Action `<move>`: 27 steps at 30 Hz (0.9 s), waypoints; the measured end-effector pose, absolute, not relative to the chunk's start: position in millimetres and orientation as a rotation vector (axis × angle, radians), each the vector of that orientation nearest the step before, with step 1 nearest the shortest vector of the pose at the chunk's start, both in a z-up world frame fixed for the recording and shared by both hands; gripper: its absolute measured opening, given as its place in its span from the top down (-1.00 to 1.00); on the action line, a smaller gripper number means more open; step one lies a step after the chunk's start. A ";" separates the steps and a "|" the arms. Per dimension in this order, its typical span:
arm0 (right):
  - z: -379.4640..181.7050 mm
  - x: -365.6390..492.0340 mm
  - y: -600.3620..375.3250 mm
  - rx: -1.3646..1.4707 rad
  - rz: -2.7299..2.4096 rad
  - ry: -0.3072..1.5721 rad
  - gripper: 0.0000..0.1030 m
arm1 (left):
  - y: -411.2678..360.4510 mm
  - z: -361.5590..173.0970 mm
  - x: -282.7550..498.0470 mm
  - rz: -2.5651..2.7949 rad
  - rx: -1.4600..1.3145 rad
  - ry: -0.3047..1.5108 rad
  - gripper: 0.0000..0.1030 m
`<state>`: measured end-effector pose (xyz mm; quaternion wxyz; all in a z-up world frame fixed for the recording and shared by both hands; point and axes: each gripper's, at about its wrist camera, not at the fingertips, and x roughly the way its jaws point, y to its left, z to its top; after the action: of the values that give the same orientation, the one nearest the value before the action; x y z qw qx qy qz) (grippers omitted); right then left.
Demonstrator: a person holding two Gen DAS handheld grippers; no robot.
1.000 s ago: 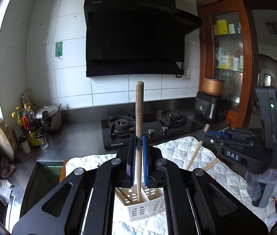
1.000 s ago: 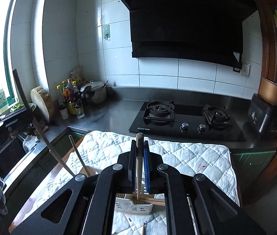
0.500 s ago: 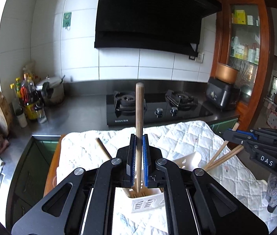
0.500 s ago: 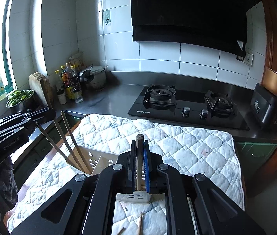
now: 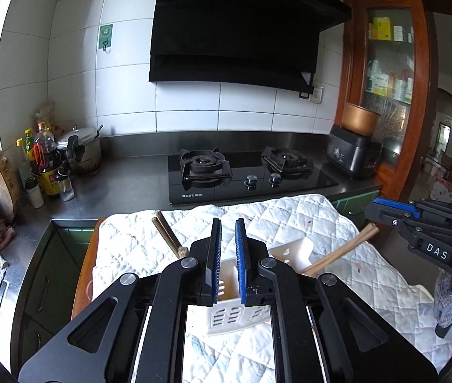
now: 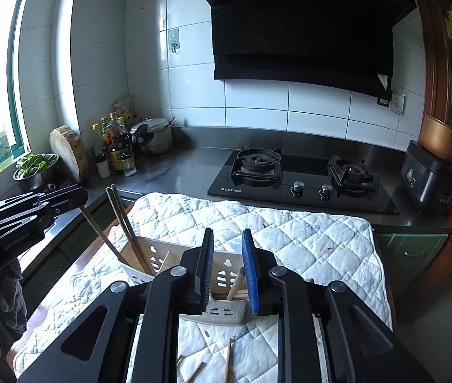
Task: Organize utensils
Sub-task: 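Open both tools to release the chopsticks into the white holder, then move both open tools down and close each on a chopstick on the cloth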
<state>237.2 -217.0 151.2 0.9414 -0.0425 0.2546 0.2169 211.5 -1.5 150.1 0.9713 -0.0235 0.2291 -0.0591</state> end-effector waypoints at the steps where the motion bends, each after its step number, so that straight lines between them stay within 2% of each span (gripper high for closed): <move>1: 152.4 230.2 -219.5 -0.086 0.445 0.512 0.59 | -2.0 150.9 204.6 -0.126 -0.050 0.459 0.82; 7: 141.3 182.8 -232.1 -0.106 0.468 0.507 0.50 | -10.7 140.8 154.4 -0.172 -0.035 0.455 0.81; 13: 96.2 139.7 -244.5 -0.092 0.490 0.575 0.49 | -20.9 103.1 105.5 -0.226 -0.051 0.505 0.79; 15: 75.2 129.0 -247.5 -0.081 0.489 0.607 0.49 | -24.0 83.3 91.5 -0.241 -0.075 0.539 0.62; 16: 63.3 124.1 -248.6 -0.082 0.484 0.625 0.49 | -25.2 74.1 85.4 -0.243 -0.084 0.554 0.47; 17: 51.1 118.8 -250.1 -0.085 0.477 0.642 0.49 | -26.8 63.8 80.1 -0.246 -0.091 0.573 0.44; 27: -33.0 87.9 -259.6 -0.097 0.410 0.773 0.49 | -35.5 -22.4 51.0 -0.247 -0.183 0.748 0.44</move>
<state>87.9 -259.6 -33.0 0.9047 -0.0472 0.3740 0.1986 51.0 -35.5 -22.4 0.9194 -0.0889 0.3638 -0.1200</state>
